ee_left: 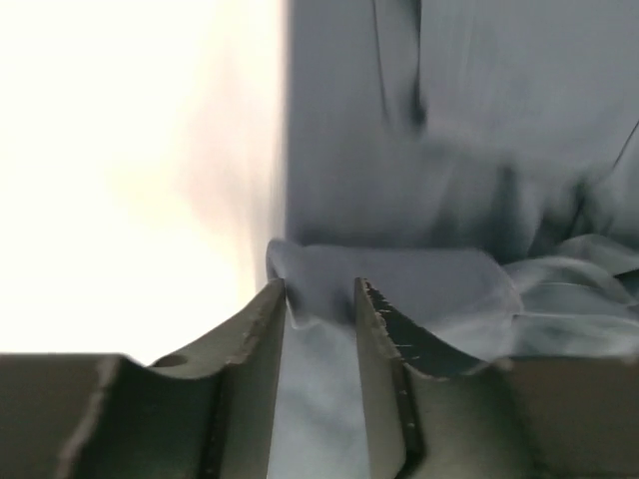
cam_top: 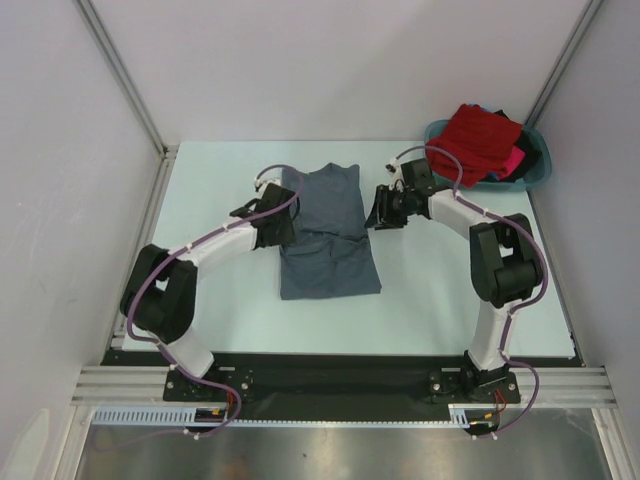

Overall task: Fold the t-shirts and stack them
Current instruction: Fold the tshirt

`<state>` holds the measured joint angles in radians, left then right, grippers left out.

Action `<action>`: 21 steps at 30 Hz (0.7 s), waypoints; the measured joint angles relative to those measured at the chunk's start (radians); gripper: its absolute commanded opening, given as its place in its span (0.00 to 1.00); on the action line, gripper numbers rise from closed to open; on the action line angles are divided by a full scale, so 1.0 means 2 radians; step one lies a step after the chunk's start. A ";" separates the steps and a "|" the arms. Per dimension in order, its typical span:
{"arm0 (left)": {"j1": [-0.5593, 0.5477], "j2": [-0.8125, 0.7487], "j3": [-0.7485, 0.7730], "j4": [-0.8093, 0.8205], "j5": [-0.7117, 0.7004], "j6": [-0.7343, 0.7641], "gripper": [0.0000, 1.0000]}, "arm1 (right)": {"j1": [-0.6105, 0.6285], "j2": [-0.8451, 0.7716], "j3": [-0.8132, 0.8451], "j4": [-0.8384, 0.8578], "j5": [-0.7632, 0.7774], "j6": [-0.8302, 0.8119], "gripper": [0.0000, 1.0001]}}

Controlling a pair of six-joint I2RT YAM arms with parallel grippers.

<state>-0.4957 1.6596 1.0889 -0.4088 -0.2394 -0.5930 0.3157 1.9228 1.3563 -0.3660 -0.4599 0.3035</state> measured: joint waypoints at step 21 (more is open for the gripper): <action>0.000 -0.118 -0.068 0.084 0.150 0.007 0.42 | 0.058 -0.085 -0.034 0.013 -0.036 0.018 0.42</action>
<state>-0.4950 1.4231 0.9531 -0.2409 0.0608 -0.5793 0.4309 1.7523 1.2888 -0.3405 -0.5320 0.3389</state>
